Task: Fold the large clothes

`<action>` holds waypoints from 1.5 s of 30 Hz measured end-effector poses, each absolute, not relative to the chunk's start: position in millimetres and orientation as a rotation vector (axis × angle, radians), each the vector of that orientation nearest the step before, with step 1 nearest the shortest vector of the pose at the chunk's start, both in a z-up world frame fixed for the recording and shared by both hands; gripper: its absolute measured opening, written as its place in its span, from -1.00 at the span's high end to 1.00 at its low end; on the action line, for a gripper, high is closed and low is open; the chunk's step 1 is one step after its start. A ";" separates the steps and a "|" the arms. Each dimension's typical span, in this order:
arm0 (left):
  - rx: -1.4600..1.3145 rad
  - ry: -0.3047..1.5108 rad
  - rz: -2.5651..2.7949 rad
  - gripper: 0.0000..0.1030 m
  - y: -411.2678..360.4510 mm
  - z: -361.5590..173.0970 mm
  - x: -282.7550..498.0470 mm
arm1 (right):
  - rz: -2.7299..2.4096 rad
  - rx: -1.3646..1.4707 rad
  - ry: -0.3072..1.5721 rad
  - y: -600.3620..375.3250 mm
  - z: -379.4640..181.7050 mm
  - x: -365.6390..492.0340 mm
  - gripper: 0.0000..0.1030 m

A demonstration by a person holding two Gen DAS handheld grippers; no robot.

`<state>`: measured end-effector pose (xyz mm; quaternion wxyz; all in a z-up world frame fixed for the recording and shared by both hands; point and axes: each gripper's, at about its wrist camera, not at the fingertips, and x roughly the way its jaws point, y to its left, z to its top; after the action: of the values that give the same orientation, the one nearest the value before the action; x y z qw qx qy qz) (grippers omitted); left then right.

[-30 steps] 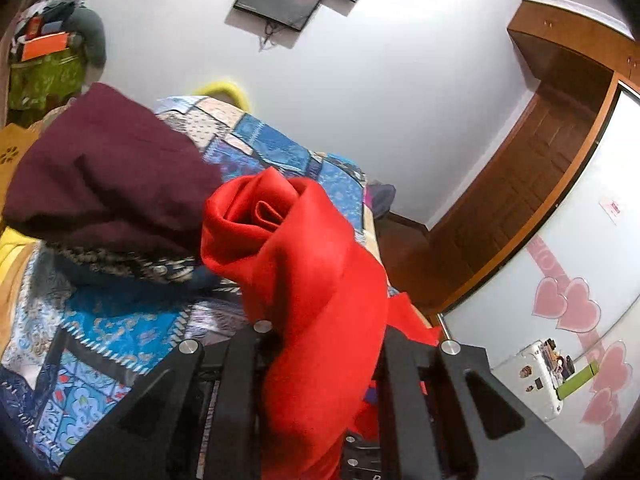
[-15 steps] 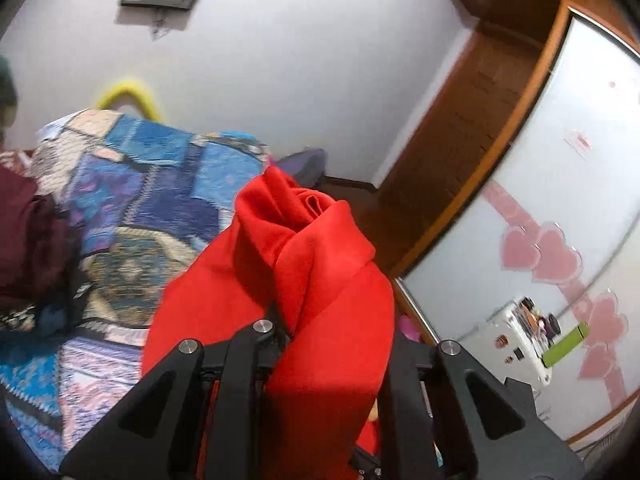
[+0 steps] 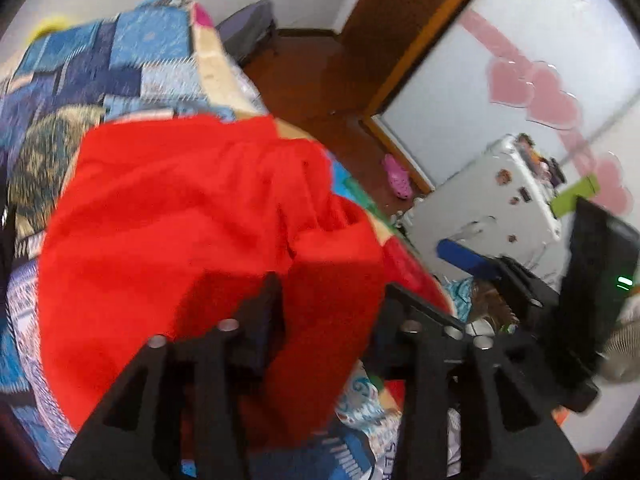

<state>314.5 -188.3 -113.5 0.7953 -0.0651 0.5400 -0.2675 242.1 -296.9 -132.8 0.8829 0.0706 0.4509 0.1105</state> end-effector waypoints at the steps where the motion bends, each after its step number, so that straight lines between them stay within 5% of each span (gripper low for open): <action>1: -0.146 1.141 -0.584 -0.06 -185.8 -106.3 310.7 | 0.229 0.148 0.934 -297.8 -130.2 236.5 -0.70; 9: -0.135 0.873 -0.481 -0.81 -121.2 -48.6 301.1 | 0.280 0.184 0.868 -288.7 -101.2 232.1 -0.70; 22: -0.064 1.096 -0.297 -0.83 -44.2 -162.3 311.7 | 0.336 0.080 0.868 -209.3 -113.3 258.2 -0.71; 36: -0.119 1.099 -0.397 -0.87 -34.7 -173.7 271.6 | 0.153 0.170 1.044 -284.0 -180.6 214.5 -0.71; 45: -0.061 1.007 -0.336 -0.86 -29.8 -140.9 271.1 | 0.208 0.152 0.945 -271.8 -135.8 231.9 -0.71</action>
<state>271.1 -29.8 -140.9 0.8620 -0.0293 0.4800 -0.1602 231.9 -271.8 -135.8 0.8824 0.0730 0.4538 0.1000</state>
